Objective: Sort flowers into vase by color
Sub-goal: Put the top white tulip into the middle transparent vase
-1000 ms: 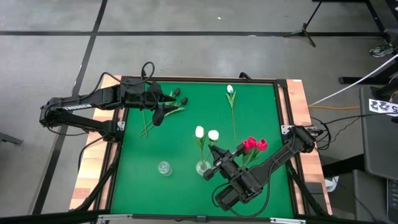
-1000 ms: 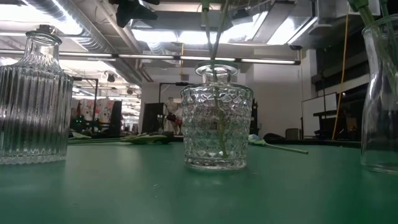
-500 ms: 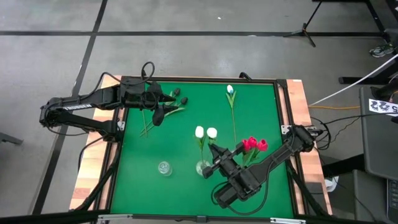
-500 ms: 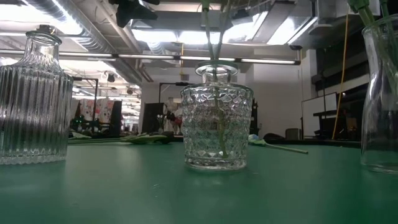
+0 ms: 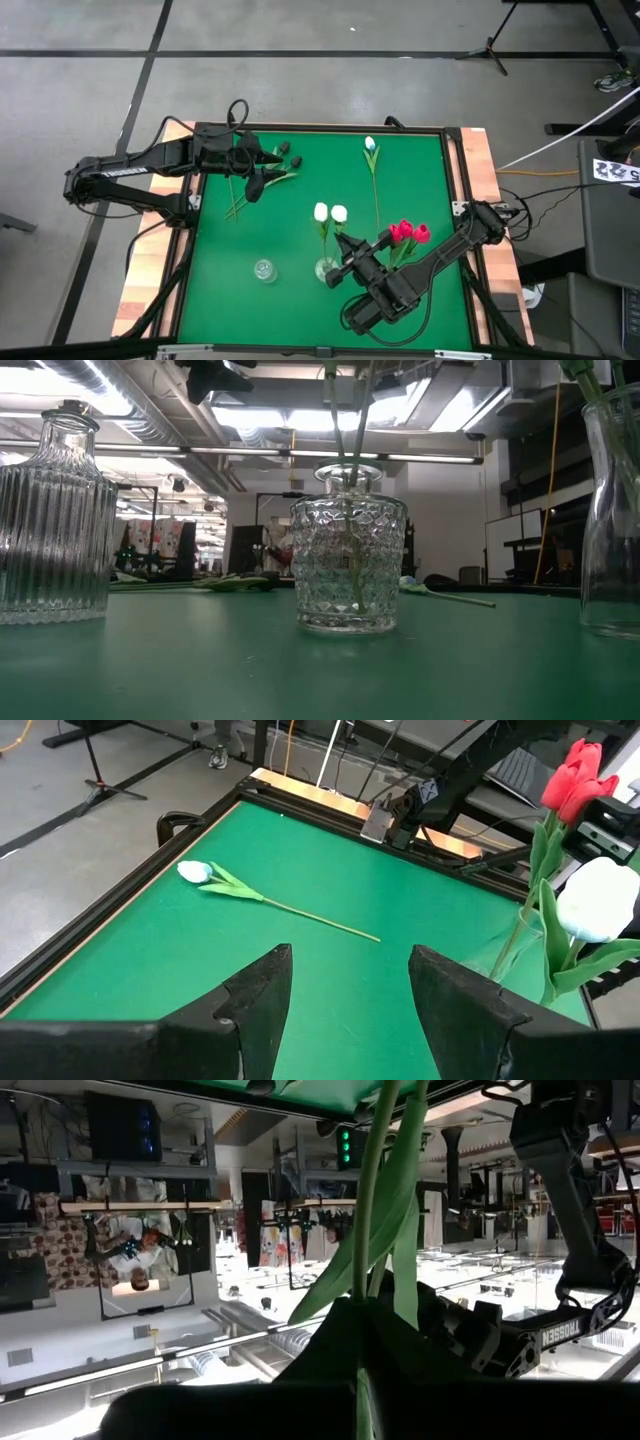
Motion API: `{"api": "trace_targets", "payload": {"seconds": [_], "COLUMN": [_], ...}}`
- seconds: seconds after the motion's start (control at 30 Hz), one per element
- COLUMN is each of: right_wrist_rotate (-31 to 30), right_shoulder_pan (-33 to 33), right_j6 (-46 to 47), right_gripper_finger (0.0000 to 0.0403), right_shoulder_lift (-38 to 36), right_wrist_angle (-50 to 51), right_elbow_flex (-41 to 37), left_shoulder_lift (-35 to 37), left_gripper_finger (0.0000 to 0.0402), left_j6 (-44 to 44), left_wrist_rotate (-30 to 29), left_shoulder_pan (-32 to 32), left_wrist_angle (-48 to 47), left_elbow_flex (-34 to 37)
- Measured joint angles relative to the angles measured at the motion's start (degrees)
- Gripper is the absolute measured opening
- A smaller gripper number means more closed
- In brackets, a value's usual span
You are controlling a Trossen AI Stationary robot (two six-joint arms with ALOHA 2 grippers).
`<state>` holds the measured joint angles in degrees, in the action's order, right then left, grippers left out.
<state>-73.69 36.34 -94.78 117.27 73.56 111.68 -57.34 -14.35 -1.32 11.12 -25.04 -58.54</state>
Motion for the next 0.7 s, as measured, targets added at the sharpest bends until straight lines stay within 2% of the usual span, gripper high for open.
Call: {"api": "trace_targets", "payload": {"seconds": [0.37, 0.57, 0.7], "right_wrist_rotate": [4.81, 9.03, 9.64], "right_shoulder_pan": [0.00, -0.29, -0.85], "right_j6": [0.00, 0.00, -0.09], "right_gripper_finger": [0.0001, 0.0002, 0.0011], "right_shoulder_lift": [0.00, 0.00, 0.02], "right_wrist_angle": [-0.64, -4.87, -6.92], "right_elbow_flex": [0.00, 0.00, 0.00], "left_shoulder_lift": [0.00, 0.00, 0.00], "left_gripper_finger": [0.0200, 0.0200, 0.0200], "left_j6": [0.02, 0.05, 0.94], "left_wrist_rotate": [0.00, 0.00, 0.00], "left_shoulder_pan": [0.02, 0.00, 0.00], "left_wrist_angle": [0.02, 0.01, 0.02], "left_elbow_flex": [0.00, 0.00, 0.00]}}
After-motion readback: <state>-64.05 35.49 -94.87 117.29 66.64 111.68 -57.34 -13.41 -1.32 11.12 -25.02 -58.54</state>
